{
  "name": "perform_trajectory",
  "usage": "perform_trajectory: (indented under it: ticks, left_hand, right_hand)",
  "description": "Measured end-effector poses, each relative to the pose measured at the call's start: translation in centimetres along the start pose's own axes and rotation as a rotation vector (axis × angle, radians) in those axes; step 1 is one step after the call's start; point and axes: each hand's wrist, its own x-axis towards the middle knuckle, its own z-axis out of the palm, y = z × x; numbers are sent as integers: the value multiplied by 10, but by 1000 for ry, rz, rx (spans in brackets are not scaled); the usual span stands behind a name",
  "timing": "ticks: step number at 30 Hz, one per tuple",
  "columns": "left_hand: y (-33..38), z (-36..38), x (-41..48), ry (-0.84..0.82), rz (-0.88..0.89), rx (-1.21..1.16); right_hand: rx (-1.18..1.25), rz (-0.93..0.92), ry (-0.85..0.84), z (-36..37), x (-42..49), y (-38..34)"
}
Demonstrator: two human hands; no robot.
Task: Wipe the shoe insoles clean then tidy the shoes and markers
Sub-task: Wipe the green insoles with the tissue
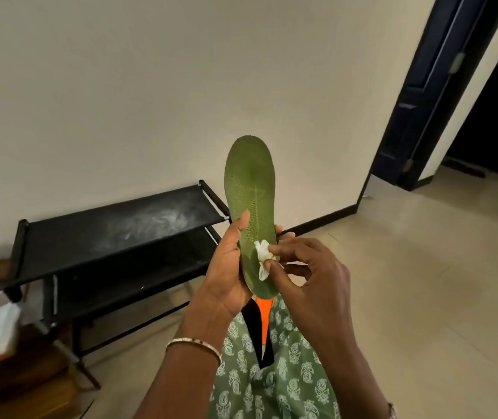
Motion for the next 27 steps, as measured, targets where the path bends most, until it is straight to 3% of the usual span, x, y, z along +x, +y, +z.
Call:
perform_trajectory:
  ticks: [5, 10, 18, 24, 27]
  left_hand:
    - [4, 2, -22, -56, 4, -34]
    - [11, 3, -33, -78, 122, -82]
    - [15, 14, -48, -129, 172, -84]
    - [21, 2, -49, -93, 213, -115]
    - [20, 1, -50, -84, 219, -143]
  right_hand:
    - [-215, -126, -87, -4, -11, -23]
    - [-158, -198, -223, -18, -18, -36]
    - [-274, -330, 46, 0, -4, -49]
    - [-187, -311, -198, -13, -18, -44]
    - [-206, -313, -200, -12, -19, -43]
